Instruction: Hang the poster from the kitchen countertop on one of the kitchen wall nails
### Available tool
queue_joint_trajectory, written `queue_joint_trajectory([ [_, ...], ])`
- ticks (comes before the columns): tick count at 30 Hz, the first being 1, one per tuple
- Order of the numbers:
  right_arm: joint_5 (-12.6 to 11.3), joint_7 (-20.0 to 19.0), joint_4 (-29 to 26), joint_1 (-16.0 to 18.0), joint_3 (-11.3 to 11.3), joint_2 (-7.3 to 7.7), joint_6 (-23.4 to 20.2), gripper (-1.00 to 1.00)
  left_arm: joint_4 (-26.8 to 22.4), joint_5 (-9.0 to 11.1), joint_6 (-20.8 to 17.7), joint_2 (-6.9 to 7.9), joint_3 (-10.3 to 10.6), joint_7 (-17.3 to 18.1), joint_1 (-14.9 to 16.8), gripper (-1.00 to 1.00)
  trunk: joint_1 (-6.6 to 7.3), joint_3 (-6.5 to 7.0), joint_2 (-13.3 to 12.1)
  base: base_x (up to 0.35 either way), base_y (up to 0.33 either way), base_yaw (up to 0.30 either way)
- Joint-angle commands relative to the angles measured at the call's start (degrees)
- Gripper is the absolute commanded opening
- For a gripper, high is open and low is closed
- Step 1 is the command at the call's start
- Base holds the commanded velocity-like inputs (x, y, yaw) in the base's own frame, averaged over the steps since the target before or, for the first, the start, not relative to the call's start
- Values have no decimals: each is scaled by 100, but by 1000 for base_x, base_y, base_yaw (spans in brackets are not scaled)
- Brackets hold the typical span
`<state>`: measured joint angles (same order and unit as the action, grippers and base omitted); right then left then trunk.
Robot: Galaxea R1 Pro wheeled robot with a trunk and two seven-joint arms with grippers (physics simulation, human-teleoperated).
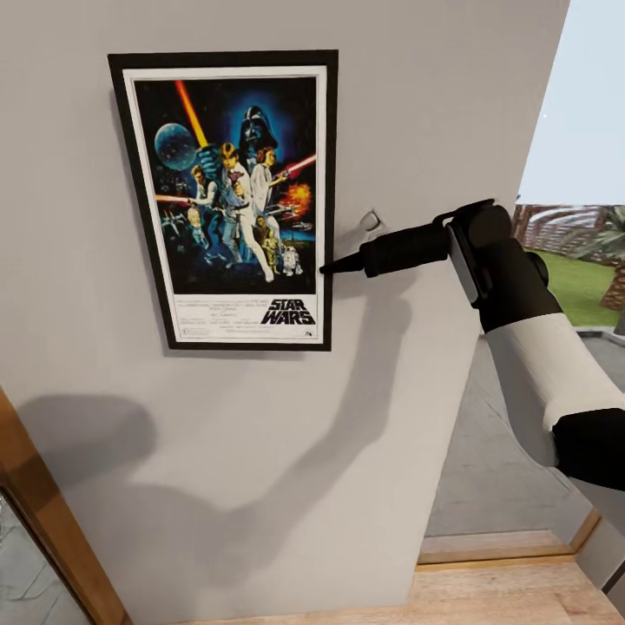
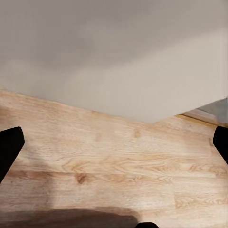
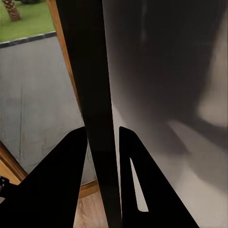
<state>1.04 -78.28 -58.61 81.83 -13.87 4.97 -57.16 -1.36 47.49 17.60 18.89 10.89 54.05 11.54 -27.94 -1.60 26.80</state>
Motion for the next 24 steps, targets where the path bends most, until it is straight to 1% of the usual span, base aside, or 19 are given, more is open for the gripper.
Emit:
queue_joint_trajectory([
  [1, 7, -32, -1, 8, -8, 3, -58, -100, 4, 37, 33, 1, 50, 10, 7, 100, -4, -13, 13, 0, 51, 0],
  [9, 8, -32, -1, 8, -10, 4, -58, -100, 4, 36, 33, 1, 52, 9, 6, 100, -4, -13, 13, 1, 30, 0],
  [17, 8, -33, -1, 8, -10, 4, -58, -100, 4, 35, 33, 1, 50, 9, 6, 100, -4, -13, 13, 64, 173, 0],
  [24, 7, -38, -1, 6, -10, 4, -58, -100, 4, 39, 33, 1, 48, 9, 6, 100, -4, -13, 13, 27, 59, 0],
])
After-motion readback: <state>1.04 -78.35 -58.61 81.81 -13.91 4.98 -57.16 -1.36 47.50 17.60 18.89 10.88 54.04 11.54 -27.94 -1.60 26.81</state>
